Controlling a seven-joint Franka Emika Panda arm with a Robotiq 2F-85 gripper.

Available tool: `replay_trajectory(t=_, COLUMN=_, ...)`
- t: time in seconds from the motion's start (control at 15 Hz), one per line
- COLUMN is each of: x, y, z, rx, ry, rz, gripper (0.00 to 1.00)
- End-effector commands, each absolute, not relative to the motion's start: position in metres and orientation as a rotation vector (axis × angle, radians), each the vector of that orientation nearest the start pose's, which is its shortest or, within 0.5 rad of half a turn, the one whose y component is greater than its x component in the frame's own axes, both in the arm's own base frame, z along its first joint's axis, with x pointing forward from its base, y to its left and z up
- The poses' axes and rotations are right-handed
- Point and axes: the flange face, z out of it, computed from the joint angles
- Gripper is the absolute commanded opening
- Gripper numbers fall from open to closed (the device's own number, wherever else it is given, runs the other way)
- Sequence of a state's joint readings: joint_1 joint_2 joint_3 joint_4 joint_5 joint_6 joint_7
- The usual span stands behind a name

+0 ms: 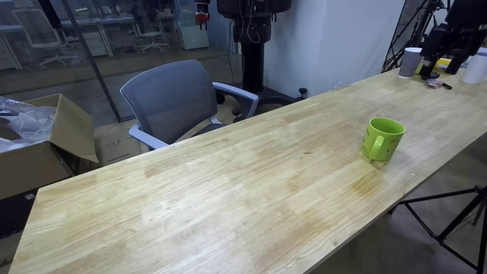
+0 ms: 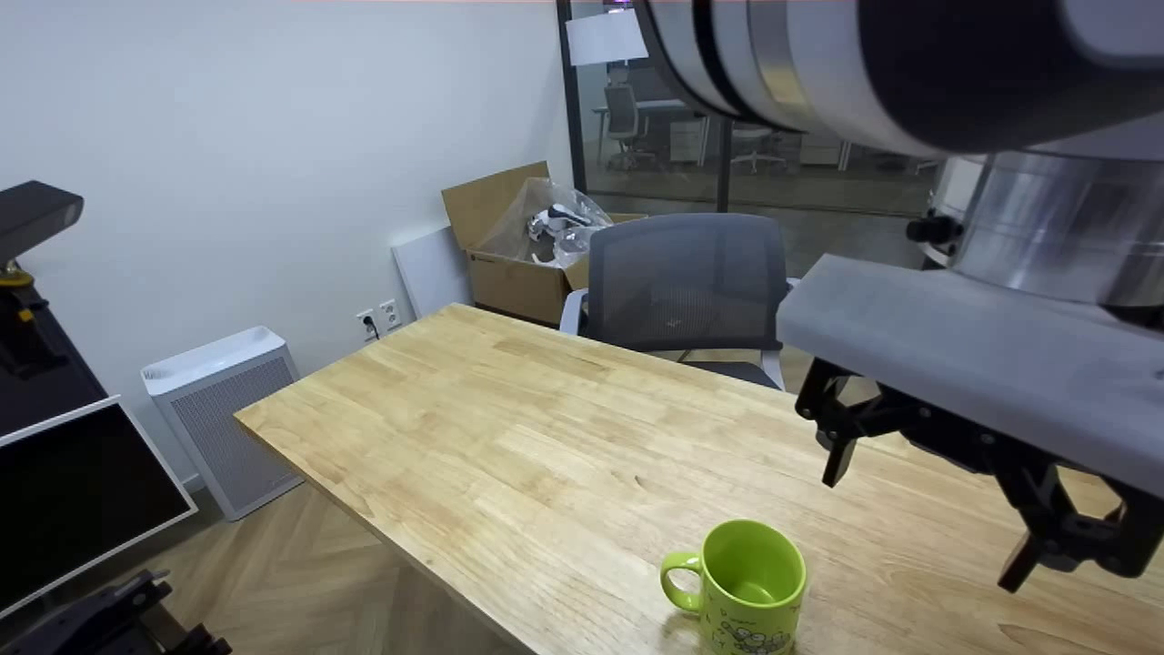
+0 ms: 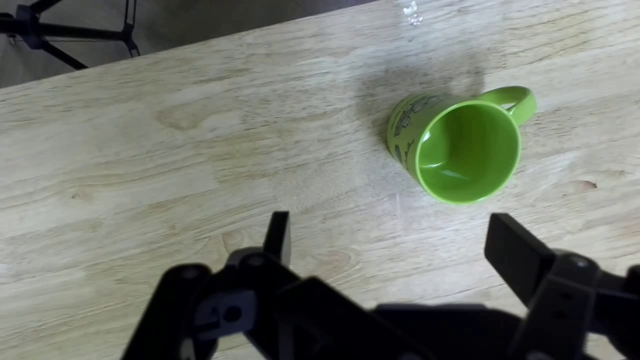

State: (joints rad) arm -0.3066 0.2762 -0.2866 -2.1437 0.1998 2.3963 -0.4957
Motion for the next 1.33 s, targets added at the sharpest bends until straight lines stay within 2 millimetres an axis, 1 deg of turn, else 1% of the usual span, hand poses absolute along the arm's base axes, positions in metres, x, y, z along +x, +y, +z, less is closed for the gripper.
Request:
replay_trajectory(t=0.0, x=0.474, y=-0.314, z=0.279, rx=-3.067, ry=0.36, rz=-0.037, gripper=1.0)
replay_trajectory(t=0.6, x=0.475, y=-0.313, z=0.28, rx=-3.067, ry=0.357, rz=-0.036, gripper=1.0)
replay_trajectory(t=0.67, x=0.478, y=-0.312, z=0.279, rx=-3.07, ry=0.366, rz=-0.037, gripper=1.0)
replay_trajectory(t=0.8, x=0.488, y=-0.305, z=0.27, rx=-3.082, ry=0.366, rz=-0.037, gripper=1.0)
replay_trajectory(t=1.0, x=0.499, y=-0.293, z=0.251, rx=-3.098, ry=0.349, rz=-0.023, gripper=1.0)
replay_trajectory(t=1.27, x=0.506, y=-0.285, z=0.225, rx=-3.107, ry=0.346, rz=0.022, gripper=1.0)
